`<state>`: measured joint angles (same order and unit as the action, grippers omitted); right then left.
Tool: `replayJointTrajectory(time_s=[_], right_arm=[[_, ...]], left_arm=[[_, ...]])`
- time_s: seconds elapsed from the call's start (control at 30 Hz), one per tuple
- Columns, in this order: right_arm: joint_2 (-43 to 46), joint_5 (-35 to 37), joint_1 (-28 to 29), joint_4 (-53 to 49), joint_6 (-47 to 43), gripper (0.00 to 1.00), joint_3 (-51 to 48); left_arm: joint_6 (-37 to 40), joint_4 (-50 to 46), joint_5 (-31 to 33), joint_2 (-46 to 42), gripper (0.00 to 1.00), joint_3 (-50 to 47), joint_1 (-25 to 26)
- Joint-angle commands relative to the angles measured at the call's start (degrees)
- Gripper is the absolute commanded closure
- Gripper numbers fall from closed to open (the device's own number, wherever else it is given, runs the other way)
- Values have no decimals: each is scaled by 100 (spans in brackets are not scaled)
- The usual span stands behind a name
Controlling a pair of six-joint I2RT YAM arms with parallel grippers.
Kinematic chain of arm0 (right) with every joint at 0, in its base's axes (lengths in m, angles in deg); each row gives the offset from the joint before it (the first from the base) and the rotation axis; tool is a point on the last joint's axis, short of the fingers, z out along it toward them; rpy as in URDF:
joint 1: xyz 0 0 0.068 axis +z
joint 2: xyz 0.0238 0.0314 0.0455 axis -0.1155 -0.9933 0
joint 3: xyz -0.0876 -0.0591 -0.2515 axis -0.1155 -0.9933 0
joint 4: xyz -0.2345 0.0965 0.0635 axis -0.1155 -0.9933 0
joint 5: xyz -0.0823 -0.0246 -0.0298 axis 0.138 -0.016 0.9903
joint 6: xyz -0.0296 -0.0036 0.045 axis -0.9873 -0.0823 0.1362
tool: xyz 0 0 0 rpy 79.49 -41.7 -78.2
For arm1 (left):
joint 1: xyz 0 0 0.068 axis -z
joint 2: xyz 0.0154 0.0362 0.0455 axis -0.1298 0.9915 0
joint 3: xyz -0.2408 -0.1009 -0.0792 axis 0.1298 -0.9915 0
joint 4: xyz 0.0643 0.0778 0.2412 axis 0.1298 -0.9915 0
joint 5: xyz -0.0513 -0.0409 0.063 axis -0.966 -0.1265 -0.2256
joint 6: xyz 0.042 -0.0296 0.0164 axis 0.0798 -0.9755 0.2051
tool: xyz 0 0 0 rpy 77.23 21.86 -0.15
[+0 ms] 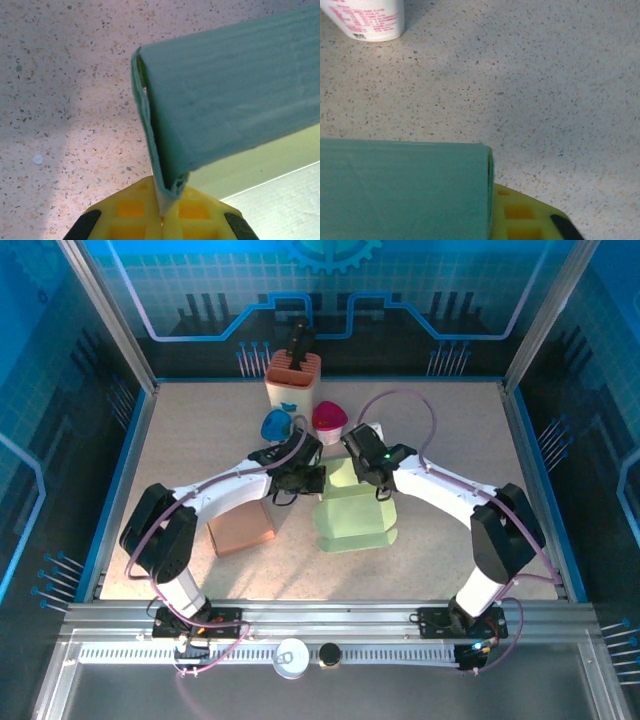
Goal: Fold the paper box
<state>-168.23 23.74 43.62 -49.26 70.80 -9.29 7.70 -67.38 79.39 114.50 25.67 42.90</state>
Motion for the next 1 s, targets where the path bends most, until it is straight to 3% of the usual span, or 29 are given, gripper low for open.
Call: replayJointTrajectory(time_s=[0.0,0.17,0.3,0.73,0.8,0.9,0.97], right_arm=[[-86,59,8,57,148,100,-181],[-14,26,55,341,143,100,-473],[-102,-9,53,368,113,100,-474],[-188,-65,86,369,190,100,-450],[-187,-59,86,359,201,100,-449],[-156,-35,89,353,221,100,-475],[-146,10,82,310,253,100,-458]], left_arm=[[75,337,138,92,100,-178,43],[-85,1025,242,142,100,-612,47],[-189,1579,223,200,89,-926,47],[-305,1976,298,633,81,-1063,191],[-305,1989,358,650,84,-1064,207],[-299,1958,553,655,96,-1060,249],[-313,1846,740,680,98,-1004,295]])
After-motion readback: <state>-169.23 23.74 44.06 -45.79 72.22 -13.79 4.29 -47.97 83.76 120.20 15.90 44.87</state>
